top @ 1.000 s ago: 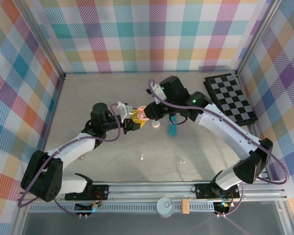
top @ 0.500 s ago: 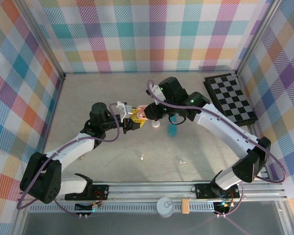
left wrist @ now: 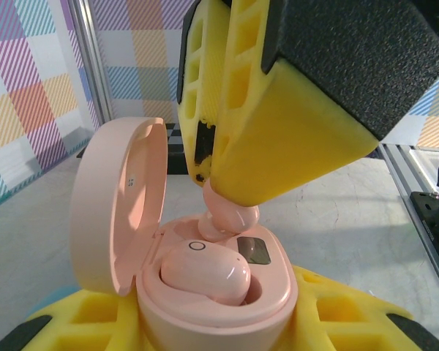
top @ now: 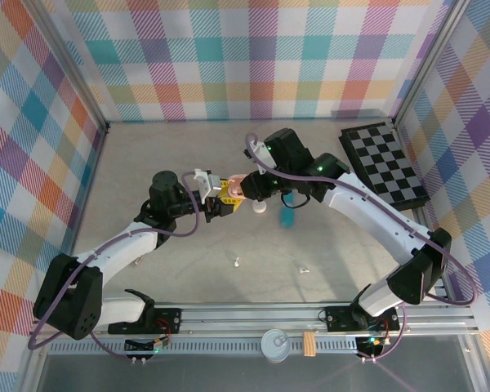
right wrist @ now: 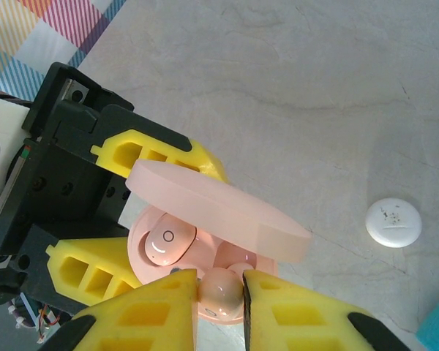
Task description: Insert the wireless bluetooth earbuds into the charging case
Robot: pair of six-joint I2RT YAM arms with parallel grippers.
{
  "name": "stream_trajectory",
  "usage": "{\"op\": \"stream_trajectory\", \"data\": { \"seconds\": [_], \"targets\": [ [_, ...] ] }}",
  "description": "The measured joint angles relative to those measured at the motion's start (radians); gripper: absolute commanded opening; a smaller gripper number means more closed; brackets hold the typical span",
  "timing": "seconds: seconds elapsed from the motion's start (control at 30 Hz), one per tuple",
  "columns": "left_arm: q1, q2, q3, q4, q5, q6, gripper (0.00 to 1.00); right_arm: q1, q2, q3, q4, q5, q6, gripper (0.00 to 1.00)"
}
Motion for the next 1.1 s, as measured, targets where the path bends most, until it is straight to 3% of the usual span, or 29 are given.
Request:
{"op": "stream_trajectory", "data": {
  "seconds": [0.73, 0.9, 1.1],
  "targets": [
    [0.000, 0.000, 0.000, 0.000, -0.005, -0.007, 0.27, -0.006, 0.063, 0.057, -0.064, -0.008, 0.000, 0.25],
    [0.000, 0.000, -0.001, 0.003, -0.006, -0.011, 0.27, -0.007, 0.074, 0.079, -0.079, -0.008, 0.000, 0.32],
    [0.000, 0.000, -0.001, 0.024, -0.003, -0.016, 0.27, -0.007, 0.073, 0.085, -0.089, 0.002, 0.000, 0.50]
  ]
}}
